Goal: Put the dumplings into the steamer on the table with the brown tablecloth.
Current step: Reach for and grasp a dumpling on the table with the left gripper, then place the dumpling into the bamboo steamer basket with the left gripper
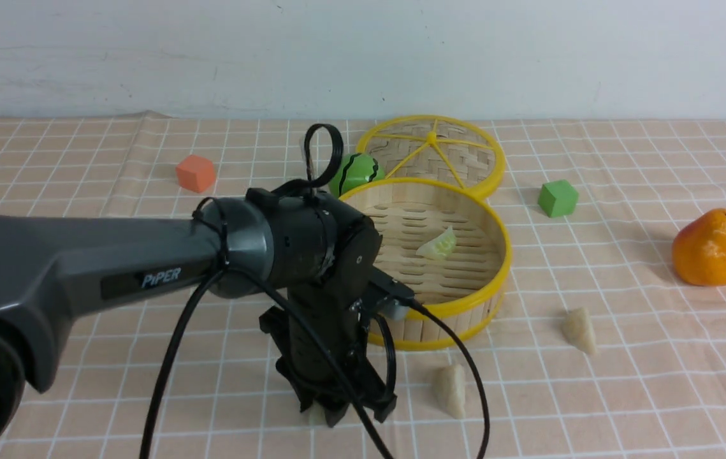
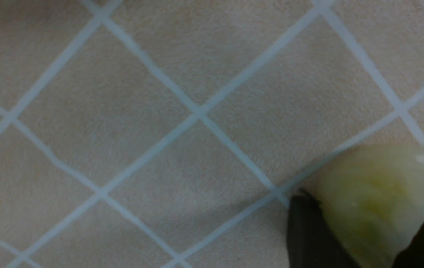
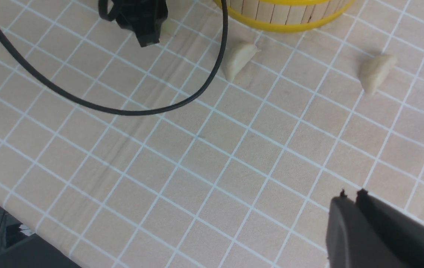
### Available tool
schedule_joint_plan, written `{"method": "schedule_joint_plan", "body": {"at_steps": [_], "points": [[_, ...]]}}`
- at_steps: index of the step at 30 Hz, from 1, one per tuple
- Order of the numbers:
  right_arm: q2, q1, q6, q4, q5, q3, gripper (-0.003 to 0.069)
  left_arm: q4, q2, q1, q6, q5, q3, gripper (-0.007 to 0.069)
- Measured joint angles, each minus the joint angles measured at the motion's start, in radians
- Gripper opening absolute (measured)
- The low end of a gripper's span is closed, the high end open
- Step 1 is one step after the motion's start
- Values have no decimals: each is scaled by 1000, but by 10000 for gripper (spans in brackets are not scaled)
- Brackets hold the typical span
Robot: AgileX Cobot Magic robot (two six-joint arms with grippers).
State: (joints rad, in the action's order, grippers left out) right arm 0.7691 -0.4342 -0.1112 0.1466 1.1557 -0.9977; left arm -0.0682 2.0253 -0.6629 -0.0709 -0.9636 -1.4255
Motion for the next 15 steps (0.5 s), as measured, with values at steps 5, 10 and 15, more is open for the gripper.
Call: {"method": "schedule_joint_plan", "body": {"at_steps": [5, 10, 15], "points": [[0, 0, 0, -6, 3, 11, 32, -33, -48, 1, -77, -103, -89, 190], [5, 0, 0, -7, -18, 12, 32, -46, -117, 10, -120, -122, -299, 189], [24, 0, 0, -3, -34, 12, 32, -40, 17, 55, -133, -147, -553, 189]]}}
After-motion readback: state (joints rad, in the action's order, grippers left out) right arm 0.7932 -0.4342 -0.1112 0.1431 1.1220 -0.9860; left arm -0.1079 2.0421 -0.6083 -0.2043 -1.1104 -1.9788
